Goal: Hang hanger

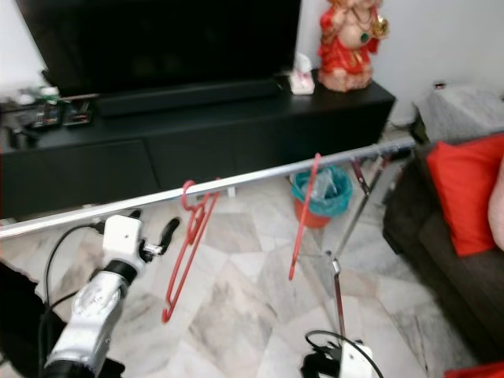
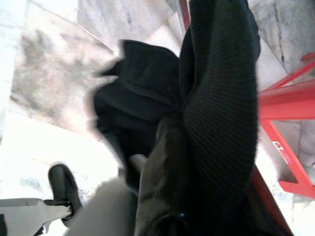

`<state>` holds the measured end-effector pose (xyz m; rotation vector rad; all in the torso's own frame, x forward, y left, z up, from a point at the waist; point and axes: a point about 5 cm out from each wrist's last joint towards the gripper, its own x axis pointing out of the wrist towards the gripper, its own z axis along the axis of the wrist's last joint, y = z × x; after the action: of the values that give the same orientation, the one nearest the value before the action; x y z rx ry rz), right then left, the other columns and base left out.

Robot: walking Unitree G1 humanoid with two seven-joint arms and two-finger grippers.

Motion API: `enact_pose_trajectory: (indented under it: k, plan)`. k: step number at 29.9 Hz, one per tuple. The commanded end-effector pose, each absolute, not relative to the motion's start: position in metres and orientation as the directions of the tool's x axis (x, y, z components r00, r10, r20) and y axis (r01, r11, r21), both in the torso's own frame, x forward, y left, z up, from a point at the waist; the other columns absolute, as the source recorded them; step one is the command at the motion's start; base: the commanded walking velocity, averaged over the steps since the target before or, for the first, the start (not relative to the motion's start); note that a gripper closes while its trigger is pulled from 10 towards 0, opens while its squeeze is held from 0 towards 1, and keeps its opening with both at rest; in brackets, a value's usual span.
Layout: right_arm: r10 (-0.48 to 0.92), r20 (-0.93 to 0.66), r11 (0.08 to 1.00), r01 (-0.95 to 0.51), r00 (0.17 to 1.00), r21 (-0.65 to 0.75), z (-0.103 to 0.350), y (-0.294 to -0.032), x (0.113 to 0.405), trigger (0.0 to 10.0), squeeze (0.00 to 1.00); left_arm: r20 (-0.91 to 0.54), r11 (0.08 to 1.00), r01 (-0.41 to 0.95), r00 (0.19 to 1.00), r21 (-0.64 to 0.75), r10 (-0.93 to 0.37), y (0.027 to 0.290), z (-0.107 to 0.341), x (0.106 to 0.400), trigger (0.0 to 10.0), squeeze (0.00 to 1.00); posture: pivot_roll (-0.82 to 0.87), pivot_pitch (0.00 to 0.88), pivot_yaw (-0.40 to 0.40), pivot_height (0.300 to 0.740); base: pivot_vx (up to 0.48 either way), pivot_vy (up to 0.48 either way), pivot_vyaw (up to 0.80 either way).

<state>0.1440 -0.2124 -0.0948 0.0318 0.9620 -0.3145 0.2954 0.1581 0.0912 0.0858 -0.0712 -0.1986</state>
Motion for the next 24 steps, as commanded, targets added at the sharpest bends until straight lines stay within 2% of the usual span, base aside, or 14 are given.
enact_pose_trajectory:
  k: [1,8,14,16,17,19,24]
  plan:
    - [-0.263,-0.812,0.951,0.280,0.521,-0.128,-0.095,-0.218,0.140,10.0,0.00,0.062,0.973,0.221,0.972,0.074,-0.225,0.153,0.092,0.295,10.0,0.00,0.00,0.000,0.024,0.740,0.000,0.000,0.00]
    - [-0.259,-0.816,0.952,0.278,0.517,-0.126,-0.096,-0.217,0.139,10.0,0.00,0.023,0.964,0.266,0.964,0.015,-0.266,0.150,0.091,0.296,10.0,0.00,0.00,0.000,0.023,0.740,0.000,0.000,0.00]
    - [-0.257,-0.816,0.953,0.277,0.518,-0.124,-0.096,-0.218,0.139,10.0,0.00,-0.016,0.945,0.325,0.946,0.023,-0.325,0.144,0.092,0.298,10.0,0.00,0.00,0.000,0.026,0.740,0.000,0.000,0.00]
    - [-0.256,-0.817,0.953,0.275,0.517,-0.124,-0.096,-0.217,0.139,10.0,0.00,-0.045,0.929,0.369,0.929,0.029,-0.368,0.139,0.093,0.300,10.0,0.00,0.00,0.000,0.027,0.740,0.000,0.000,0.00]
    - [-0.255,-0.817,0.953,0.275,0.517,-0.123,-0.096,-0.217,0.139,10.0,0.00,-0.053,0.908,0.418,0.907,-0.020,-0.418,0.131,0.095,0.302,10.0,0.00,0.00,0.000,0.027,0.740,0.000,0.000,0.00]
    - [-0.253,-0.818,0.954,0.275,0.516,-0.121,-0.096,-0.216,0.138,10.0,0.00,-0.064,0.898,0.439,0.895,-0.037,-0.441,0.127,0.097,0.305,10.0,0.00,0.00,0.000,0.026,0.740,0.000,0.000,0.00]
    - [-0.244,-0.825,0.957,0.267,0.510,-0.118,-0.097,-0.215,0.138,10.0,0.00,-0.097,0.887,0.462,0.884,0.019,-0.458,0.119,0.105,0.320,10.0,0.00,0.00,0.000,0.022,0.740,0.000,0.000,0.00]
